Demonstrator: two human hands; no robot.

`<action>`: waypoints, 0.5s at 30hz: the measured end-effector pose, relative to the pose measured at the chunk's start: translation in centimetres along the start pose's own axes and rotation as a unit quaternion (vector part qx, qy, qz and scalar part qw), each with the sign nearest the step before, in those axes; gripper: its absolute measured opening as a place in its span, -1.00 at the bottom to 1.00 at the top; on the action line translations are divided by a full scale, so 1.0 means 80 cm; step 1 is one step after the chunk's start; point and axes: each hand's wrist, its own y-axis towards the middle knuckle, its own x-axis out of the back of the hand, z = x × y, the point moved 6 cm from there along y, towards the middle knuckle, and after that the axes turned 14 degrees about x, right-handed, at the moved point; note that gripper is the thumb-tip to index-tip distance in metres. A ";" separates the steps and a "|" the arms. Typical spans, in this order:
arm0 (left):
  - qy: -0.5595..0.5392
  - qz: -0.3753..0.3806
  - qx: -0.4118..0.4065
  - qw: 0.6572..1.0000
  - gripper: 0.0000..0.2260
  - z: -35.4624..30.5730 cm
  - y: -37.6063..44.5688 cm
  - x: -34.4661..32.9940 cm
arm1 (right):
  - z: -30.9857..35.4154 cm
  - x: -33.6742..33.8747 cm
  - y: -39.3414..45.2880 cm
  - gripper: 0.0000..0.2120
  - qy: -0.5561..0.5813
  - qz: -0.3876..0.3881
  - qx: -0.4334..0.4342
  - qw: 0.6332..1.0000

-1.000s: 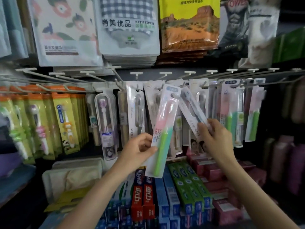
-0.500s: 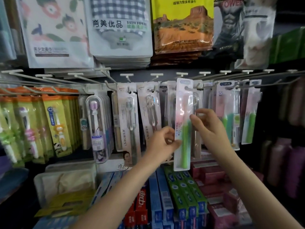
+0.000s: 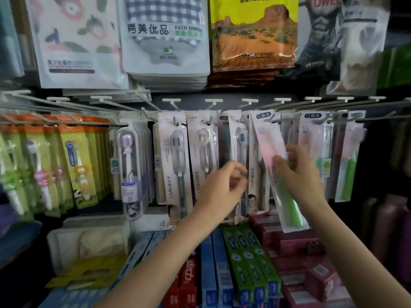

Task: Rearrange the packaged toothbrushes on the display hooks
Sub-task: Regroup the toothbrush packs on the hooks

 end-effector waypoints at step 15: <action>0.110 -0.345 0.089 0.928 -0.42 0.166 -0.041 0.202 | 0.180 -0.243 -0.083 -0.56 0.137 0.258 0.149 0.945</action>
